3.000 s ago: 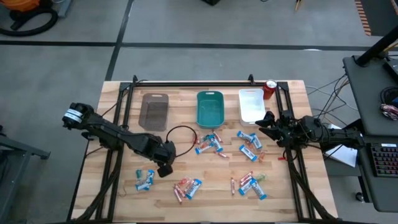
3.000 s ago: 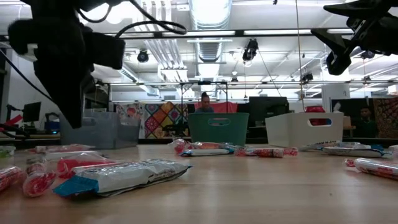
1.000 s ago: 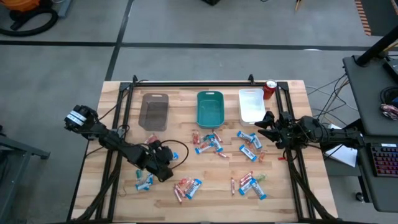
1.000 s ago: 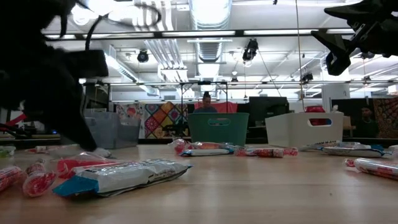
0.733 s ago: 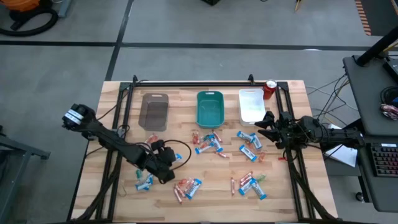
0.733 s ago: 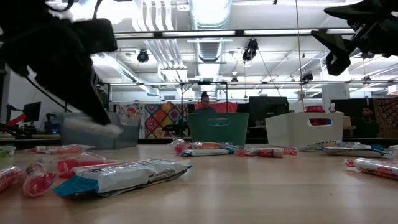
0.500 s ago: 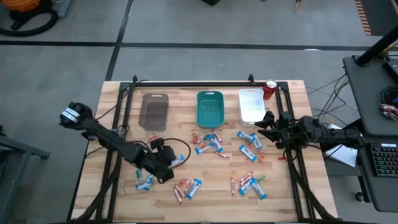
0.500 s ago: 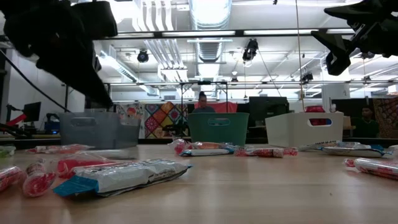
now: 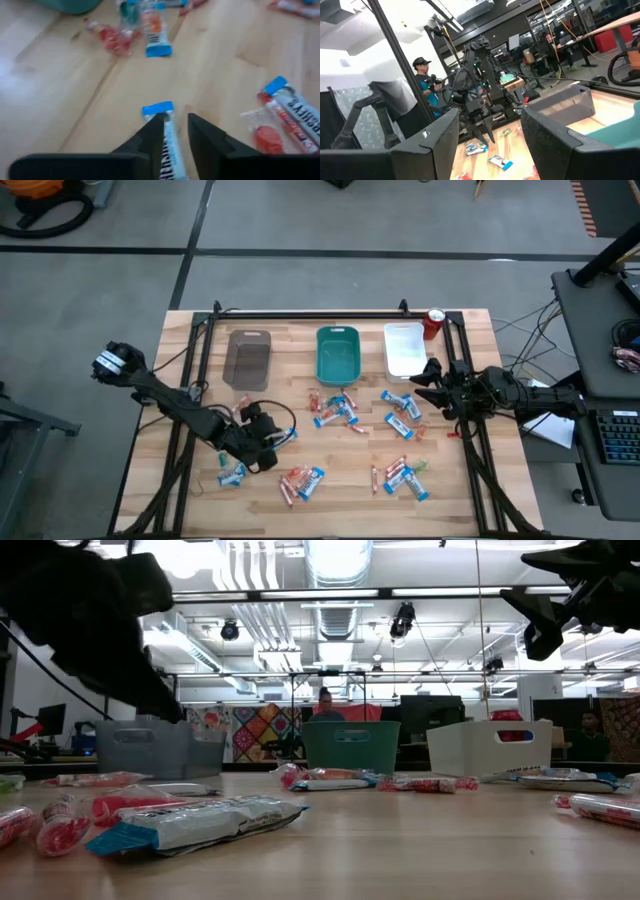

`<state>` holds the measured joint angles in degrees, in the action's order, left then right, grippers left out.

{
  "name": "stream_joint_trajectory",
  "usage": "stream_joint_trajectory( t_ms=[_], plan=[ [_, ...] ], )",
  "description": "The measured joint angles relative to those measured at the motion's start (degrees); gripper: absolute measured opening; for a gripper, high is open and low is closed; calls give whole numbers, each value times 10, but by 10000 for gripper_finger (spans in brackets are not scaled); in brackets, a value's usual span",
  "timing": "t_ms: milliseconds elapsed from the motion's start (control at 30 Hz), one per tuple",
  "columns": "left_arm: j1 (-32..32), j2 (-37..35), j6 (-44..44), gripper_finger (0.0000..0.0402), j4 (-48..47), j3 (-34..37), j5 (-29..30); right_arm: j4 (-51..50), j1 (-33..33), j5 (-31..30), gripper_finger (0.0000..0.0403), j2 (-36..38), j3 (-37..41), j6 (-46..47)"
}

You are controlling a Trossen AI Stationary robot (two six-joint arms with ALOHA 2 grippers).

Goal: Sort candy
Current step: Put the white chocolate into the black bin

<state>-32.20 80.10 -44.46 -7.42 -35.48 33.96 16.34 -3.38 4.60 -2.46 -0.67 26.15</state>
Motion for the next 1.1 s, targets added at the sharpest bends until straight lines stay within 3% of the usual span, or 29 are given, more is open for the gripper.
stream_joint_trajectory(
  t_ms=[133,300,567,867,967,1100],
  plan=[
    [-36,6,5,139,105,51,63,-3,0,1,205,0,0,-2],
    [-67,38,42,198,164,73,117,-3,0,1,205,0,0,-7],
    [-68,118,-13,250,177,77,118,-5,0,1,205,0,0,-9],
    [-69,190,-97,226,194,84,140,-5,0,-1,205,0,0,-8],
    [-69,206,-106,194,199,82,143,-5,0,-1,205,0,0,-8],
    [-69,217,-115,123,200,82,144,-6,0,-1,205,0,0,-8]
  ],
)
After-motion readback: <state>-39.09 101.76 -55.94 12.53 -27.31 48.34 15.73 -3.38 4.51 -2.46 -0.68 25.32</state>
